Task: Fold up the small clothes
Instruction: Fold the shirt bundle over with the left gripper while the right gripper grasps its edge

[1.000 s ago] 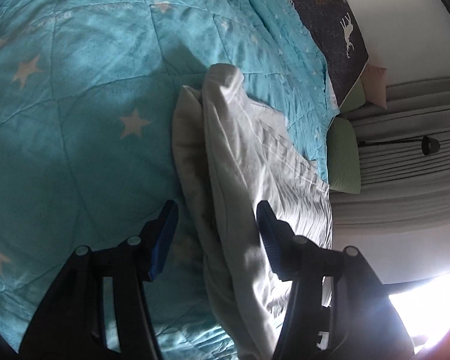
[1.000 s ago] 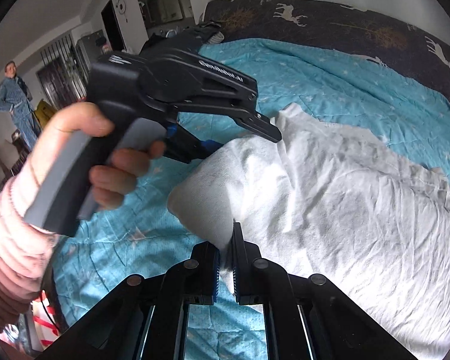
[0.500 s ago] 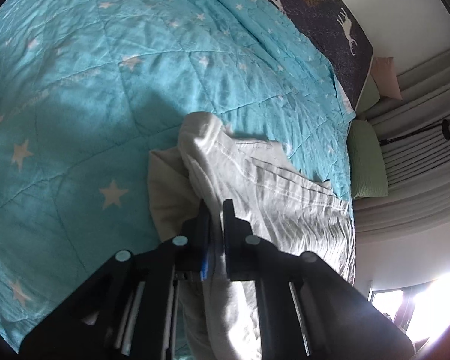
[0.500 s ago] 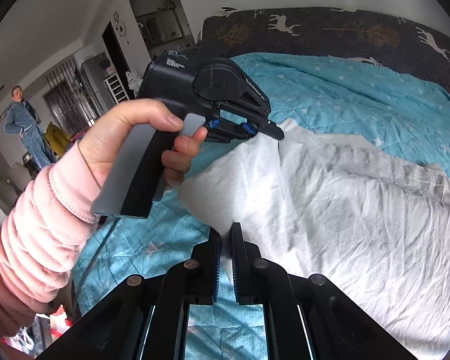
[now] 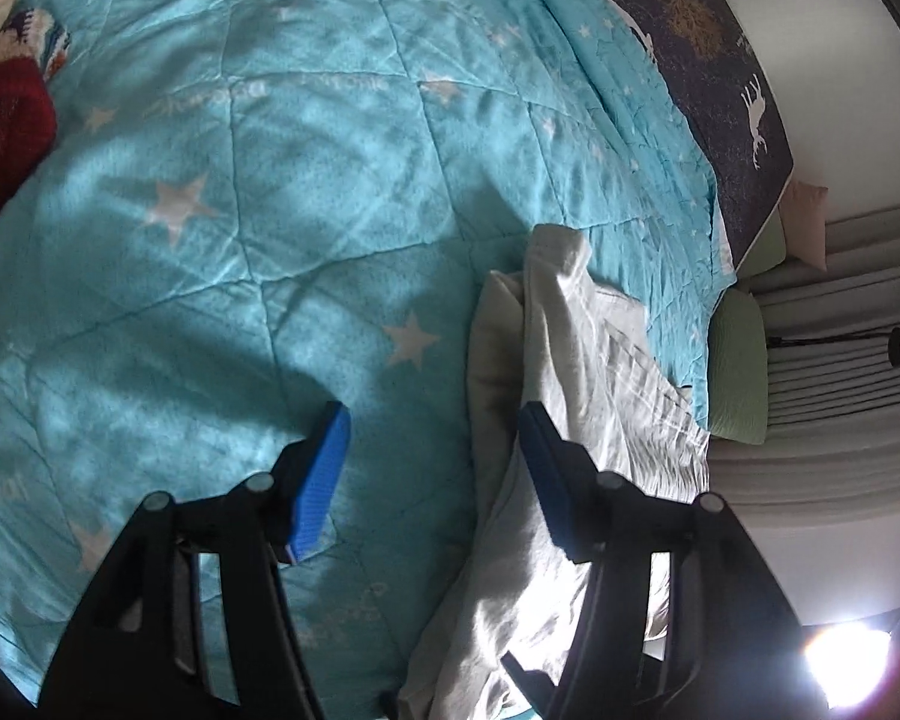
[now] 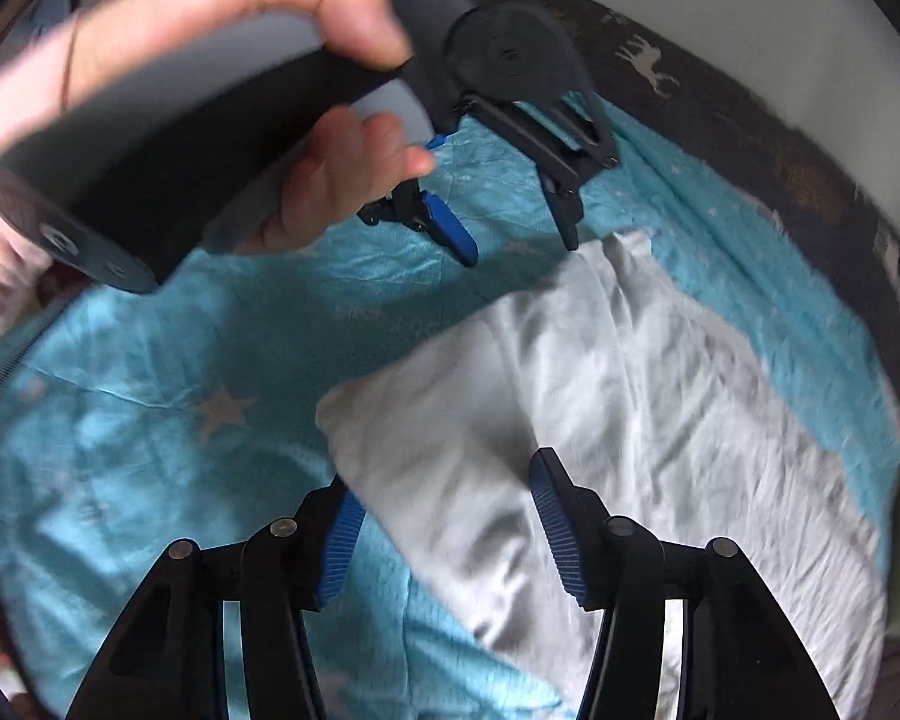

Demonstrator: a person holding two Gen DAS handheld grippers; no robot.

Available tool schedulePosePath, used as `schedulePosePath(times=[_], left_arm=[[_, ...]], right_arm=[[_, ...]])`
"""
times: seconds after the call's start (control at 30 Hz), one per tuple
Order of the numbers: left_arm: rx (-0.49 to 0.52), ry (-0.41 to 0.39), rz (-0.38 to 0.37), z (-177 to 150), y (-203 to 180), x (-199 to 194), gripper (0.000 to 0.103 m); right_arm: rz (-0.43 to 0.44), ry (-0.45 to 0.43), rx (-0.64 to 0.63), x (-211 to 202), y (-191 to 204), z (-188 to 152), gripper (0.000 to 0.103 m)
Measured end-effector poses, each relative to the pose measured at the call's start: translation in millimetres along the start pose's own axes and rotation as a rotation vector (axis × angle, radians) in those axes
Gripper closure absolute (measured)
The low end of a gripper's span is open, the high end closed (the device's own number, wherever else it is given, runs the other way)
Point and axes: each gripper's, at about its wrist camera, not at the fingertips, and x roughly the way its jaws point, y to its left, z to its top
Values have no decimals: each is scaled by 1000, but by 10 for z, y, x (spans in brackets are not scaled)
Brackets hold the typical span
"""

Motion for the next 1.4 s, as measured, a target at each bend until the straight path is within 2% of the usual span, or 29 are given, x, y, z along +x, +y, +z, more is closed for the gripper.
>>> schedulePosePath(times=[0.03, 0.07, 0.1, 0.13, 0.27, 0.33, 0.5, 0.53, 0.57, 0.63, 0.7, 0.73, 0.9, 1.07, 1.27, 1.4], left_arm=[[11, 9, -9, 0, -15, 3, 44], [19, 18, -16, 5, -22, 1, 44], [23, 28, -22, 9, -31, 7, 44], [25, 40, -31, 10, -42, 23, 43], [22, 91, -96, 16, -146, 136, 36], [10, 98, -117, 23, -220, 204, 29], [27, 111, -98, 25, -388, 405, 29], [26, 100, -104, 39, -398, 408, 32], [28, 88, -113, 64, -419, 406, 38], [26, 80, -100, 127, -468, 413, 73], [32, 72, -77, 194, -529, 399, 88], [44, 62, -62, 218, -579, 381, 90], [148, 25, -13, 205, -972, 257, 91], [234, 26, -15, 120, -1550, 242, 91], [415, 34, -17, -238, -2552, 420, 91], [500, 79, 3, -532, -3149, 765, 91]], right_arm=[[-31, -4, -20, 35, 49, 26, 51], [-60, -5, -27, 76, 69, 60, 61], [-68, -5, -13, 95, 49, 81, 96], [-63, 7, 23, 112, -13, 99, 96], [95, -37, 207, -111, -409, 96, 96], [110, -72, 246, -253, -525, 94, 96], [123, -120, 269, -439, -643, 140, 96], [129, -127, 276, -457, -669, 137, 96], [139, -131, 289, -476, -699, 134, 96], [164, -129, 306, -479, -700, 126, 96], [185, -123, 318, -449, -721, 123, 96], [193, -120, 325, -435, -722, 119, 96], [207, -147, 361, -451, -799, 107, 96], [226, -202, 486, -664, -1113, -53, 96], [218, -289, 678, -1059, -1656, -535, 96], [162, -319, 779, -1261, -1990, -971, 96]])
